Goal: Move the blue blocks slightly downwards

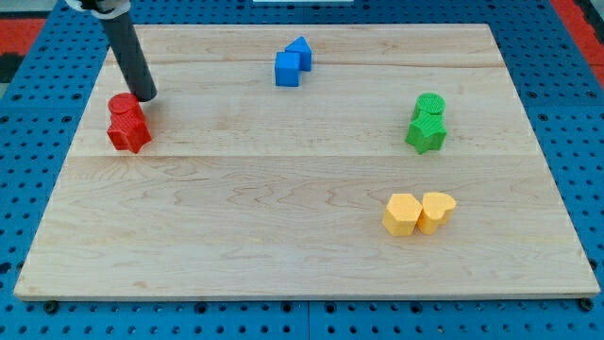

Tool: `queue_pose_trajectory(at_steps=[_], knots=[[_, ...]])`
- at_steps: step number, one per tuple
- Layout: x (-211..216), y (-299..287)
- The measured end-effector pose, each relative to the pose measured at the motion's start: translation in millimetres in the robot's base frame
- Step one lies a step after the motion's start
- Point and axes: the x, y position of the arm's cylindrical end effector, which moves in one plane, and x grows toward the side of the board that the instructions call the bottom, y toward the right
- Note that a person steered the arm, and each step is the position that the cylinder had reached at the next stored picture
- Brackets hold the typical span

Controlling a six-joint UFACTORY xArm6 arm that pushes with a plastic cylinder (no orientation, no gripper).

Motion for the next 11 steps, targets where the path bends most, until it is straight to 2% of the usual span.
queue_pose_trajectory(at_steps=[1, 3, 4, 5, 6, 7, 8, 10, 11], knots=[[-51.5, 39.9], [-98.2, 151.8], [-135.5, 194.3], [-118.2, 233.1], [-71.4, 213.8], [-42.8, 192.0], [-53.9, 194.7], [-117.6, 208.3], [-90.6, 185.0]])
